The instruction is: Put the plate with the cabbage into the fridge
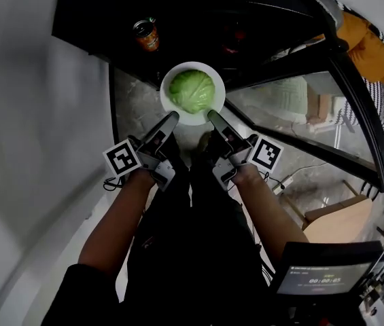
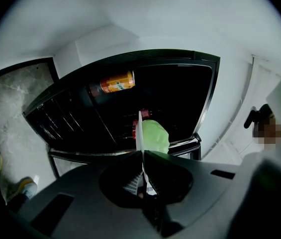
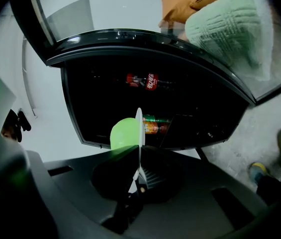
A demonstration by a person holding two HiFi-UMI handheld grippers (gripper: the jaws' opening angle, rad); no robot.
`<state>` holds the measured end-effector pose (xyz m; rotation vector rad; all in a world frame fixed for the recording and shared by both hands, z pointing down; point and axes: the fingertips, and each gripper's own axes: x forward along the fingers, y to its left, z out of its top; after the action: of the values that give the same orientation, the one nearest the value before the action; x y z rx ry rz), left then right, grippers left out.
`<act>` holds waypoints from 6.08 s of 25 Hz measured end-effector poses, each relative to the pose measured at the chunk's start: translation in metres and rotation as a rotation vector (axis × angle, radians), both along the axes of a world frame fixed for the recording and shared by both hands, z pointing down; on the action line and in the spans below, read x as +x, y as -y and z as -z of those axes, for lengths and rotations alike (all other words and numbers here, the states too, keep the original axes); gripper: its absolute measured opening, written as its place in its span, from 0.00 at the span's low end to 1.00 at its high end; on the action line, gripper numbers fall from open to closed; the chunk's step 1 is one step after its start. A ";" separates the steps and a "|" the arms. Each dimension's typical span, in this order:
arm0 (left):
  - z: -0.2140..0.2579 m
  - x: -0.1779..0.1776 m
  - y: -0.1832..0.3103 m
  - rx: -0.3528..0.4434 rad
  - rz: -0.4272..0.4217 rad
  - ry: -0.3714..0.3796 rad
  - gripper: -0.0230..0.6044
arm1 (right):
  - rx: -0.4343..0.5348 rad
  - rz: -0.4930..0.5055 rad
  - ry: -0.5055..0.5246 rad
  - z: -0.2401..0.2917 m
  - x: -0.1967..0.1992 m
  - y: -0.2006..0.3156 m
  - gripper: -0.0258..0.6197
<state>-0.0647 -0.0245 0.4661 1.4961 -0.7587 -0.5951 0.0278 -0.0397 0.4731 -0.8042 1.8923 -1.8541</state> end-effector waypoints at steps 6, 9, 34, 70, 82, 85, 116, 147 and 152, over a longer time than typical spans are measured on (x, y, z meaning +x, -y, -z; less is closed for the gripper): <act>0.002 0.001 -0.002 -0.010 0.010 0.007 0.06 | -0.008 -0.002 0.000 -0.002 0.002 -0.002 0.07; 0.004 0.001 -0.001 -0.013 0.015 0.008 0.06 | -0.012 -0.008 0.002 0.001 0.001 -0.001 0.07; 0.008 0.002 -0.003 -0.055 0.048 -0.013 0.06 | -0.040 -0.048 -0.020 0.004 0.004 -0.003 0.07; 0.011 -0.001 -0.003 -0.171 0.088 0.022 0.06 | -0.035 -0.088 -0.101 0.010 0.012 0.000 0.07; 0.008 -0.012 -0.016 -0.134 0.085 0.104 0.06 | 0.262 -0.010 -0.528 0.029 0.027 -0.012 0.07; 0.012 -0.023 -0.021 -0.081 0.093 0.246 0.06 | 0.363 0.046 -0.650 0.032 0.019 -0.020 0.07; 0.017 0.006 -0.019 0.385 -0.216 1.252 0.04 | 0.651 0.189 -0.999 0.026 -0.011 -0.026 0.05; 0.077 -0.001 -0.011 0.359 -0.135 1.260 0.04 | 0.693 0.120 -0.962 0.090 0.005 -0.016 0.05; 0.130 -0.002 -0.028 0.458 -0.062 1.269 0.04 | 0.764 0.093 -0.976 0.135 0.012 -0.036 0.05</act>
<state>-0.0666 0.0033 0.3366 2.2936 -1.5788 0.3660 0.0396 -0.0035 0.3382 -1.4516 2.9162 -0.5721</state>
